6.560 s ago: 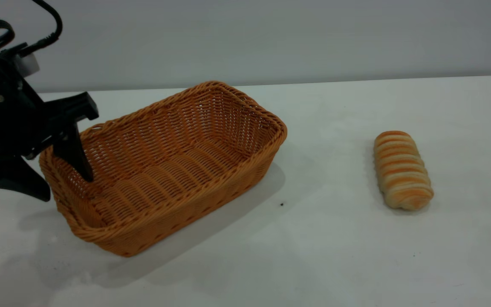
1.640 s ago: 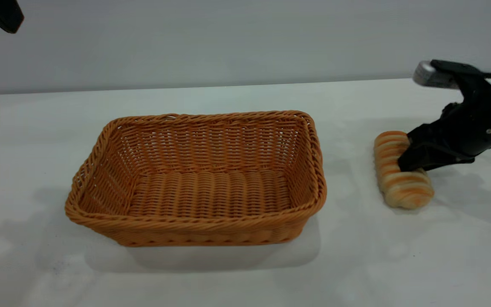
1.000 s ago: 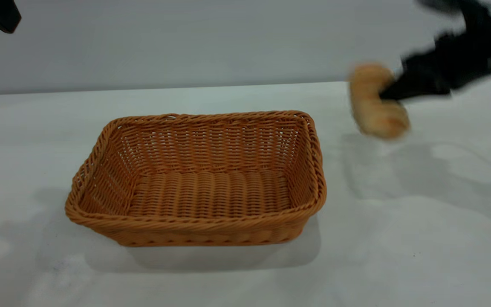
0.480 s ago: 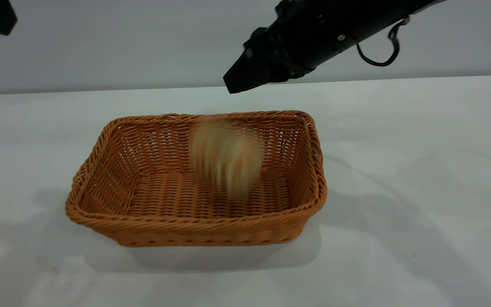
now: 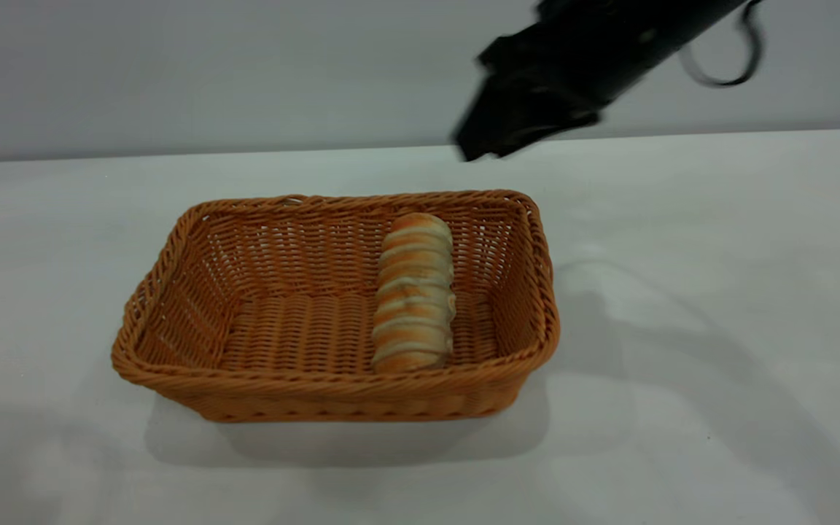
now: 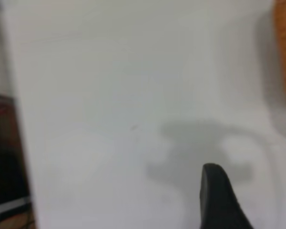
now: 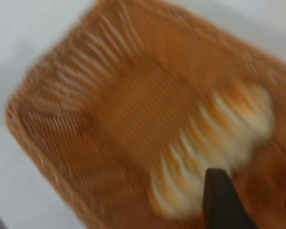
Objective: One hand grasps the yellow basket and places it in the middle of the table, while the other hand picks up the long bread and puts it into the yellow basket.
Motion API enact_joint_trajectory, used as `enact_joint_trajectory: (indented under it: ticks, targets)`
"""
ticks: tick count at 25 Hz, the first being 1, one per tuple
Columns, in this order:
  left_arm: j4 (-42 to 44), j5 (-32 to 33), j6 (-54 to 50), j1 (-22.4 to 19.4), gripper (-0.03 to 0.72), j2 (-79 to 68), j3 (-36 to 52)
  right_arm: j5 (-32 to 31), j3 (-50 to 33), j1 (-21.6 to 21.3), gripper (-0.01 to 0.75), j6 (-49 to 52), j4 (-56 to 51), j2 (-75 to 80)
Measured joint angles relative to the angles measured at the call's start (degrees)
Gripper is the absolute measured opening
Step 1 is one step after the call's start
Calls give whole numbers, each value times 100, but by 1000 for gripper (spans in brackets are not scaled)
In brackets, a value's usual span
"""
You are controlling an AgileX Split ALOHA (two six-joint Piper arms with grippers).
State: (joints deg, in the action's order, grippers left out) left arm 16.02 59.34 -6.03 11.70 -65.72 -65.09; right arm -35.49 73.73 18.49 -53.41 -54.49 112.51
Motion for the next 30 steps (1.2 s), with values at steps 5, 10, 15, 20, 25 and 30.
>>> enact_joint_trajectory:
  ticks: [5, 10, 15, 20, 25, 30]
  targets:
    - [313, 728, -252, 0, 420, 1100, 0, -1140, 0, -424, 371, 2450, 2706, -795]
    - [317, 754, -335, 0, 420, 2141, 5, -2415, 0, -619, 371, 3980, 4733, -1770]
    - [317, 760, -394, 0, 420, 3088, 5, -3286, 0, -638, 371, 4590, 5637, -2964]
    - [146, 760, -394, 0, 420, 3733, 5, -3514, 0, -638, 371, 4705, 5685, -4272]
    - [-274, 760, -321, 0, 419, 4259, 31, -3537, -24, -638, 371, 4859, 5449, -5691]
    - [-322, 760, -238, 0, 419, 5012, 752, -3537, -767, -638, 371, 4862, 4700, -7290]
